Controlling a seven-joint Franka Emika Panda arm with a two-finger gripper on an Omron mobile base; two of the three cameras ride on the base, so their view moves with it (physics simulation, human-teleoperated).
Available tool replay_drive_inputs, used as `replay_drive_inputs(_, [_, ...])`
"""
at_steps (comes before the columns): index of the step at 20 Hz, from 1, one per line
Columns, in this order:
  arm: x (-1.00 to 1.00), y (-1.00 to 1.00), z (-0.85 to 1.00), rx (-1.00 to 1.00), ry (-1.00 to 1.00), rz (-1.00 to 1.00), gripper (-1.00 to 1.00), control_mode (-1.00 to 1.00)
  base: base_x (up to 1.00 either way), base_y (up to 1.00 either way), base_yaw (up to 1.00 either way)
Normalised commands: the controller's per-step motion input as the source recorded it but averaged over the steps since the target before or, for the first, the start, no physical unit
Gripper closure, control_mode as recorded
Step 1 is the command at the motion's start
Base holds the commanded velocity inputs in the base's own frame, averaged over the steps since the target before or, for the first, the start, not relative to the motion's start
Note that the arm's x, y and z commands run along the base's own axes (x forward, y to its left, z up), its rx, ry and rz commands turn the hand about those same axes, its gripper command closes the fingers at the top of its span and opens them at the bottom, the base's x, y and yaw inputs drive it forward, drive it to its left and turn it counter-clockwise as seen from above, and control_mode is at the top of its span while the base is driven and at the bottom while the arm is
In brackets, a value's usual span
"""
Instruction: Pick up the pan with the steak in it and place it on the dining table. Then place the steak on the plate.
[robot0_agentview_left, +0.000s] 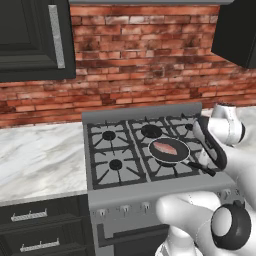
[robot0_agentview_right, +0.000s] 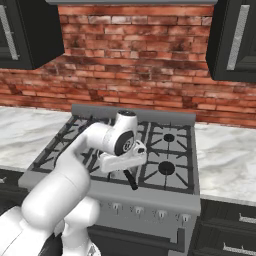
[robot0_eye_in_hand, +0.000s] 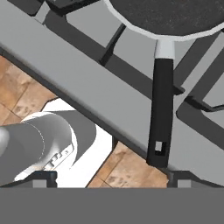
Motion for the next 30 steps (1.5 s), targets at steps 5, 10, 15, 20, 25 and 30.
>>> replay_drive_inputs(5, [0.01, -0.06, -0.35, -0.04, -0.03, 0.06, -1.00, -1.00, 0.00, 0.00, 0.00])
replay_drive_inputs(10, [0.12, -0.01, -0.30, -0.02, -0.02, 0.02, -1.00, -1.00, 0.00, 0.00, 0.00])
replay_drive_inputs(15, [0.47, 0.00, -0.22, 0.00, -0.01, 0.00, -1.00, -1.00, 0.00, 0.00, 0.00])
replay_drive_inputs(20, [0.53, -0.01, -0.28, 0.00, 0.00, 0.00, -1.00, -1.00, 0.00, 0.00, 0.00])
replay_drive_inputs(25, [0.45, -0.15, -0.37, 0.00, 0.00, 0.00, -1.00, -1.00, 0.00, 0.00, 0.00])
replay_drive_inputs(30, [0.47, -0.23, -0.30, 0.00, -0.02, 0.01, -1.00, -1.00, 0.00, 0.00, 0.00])
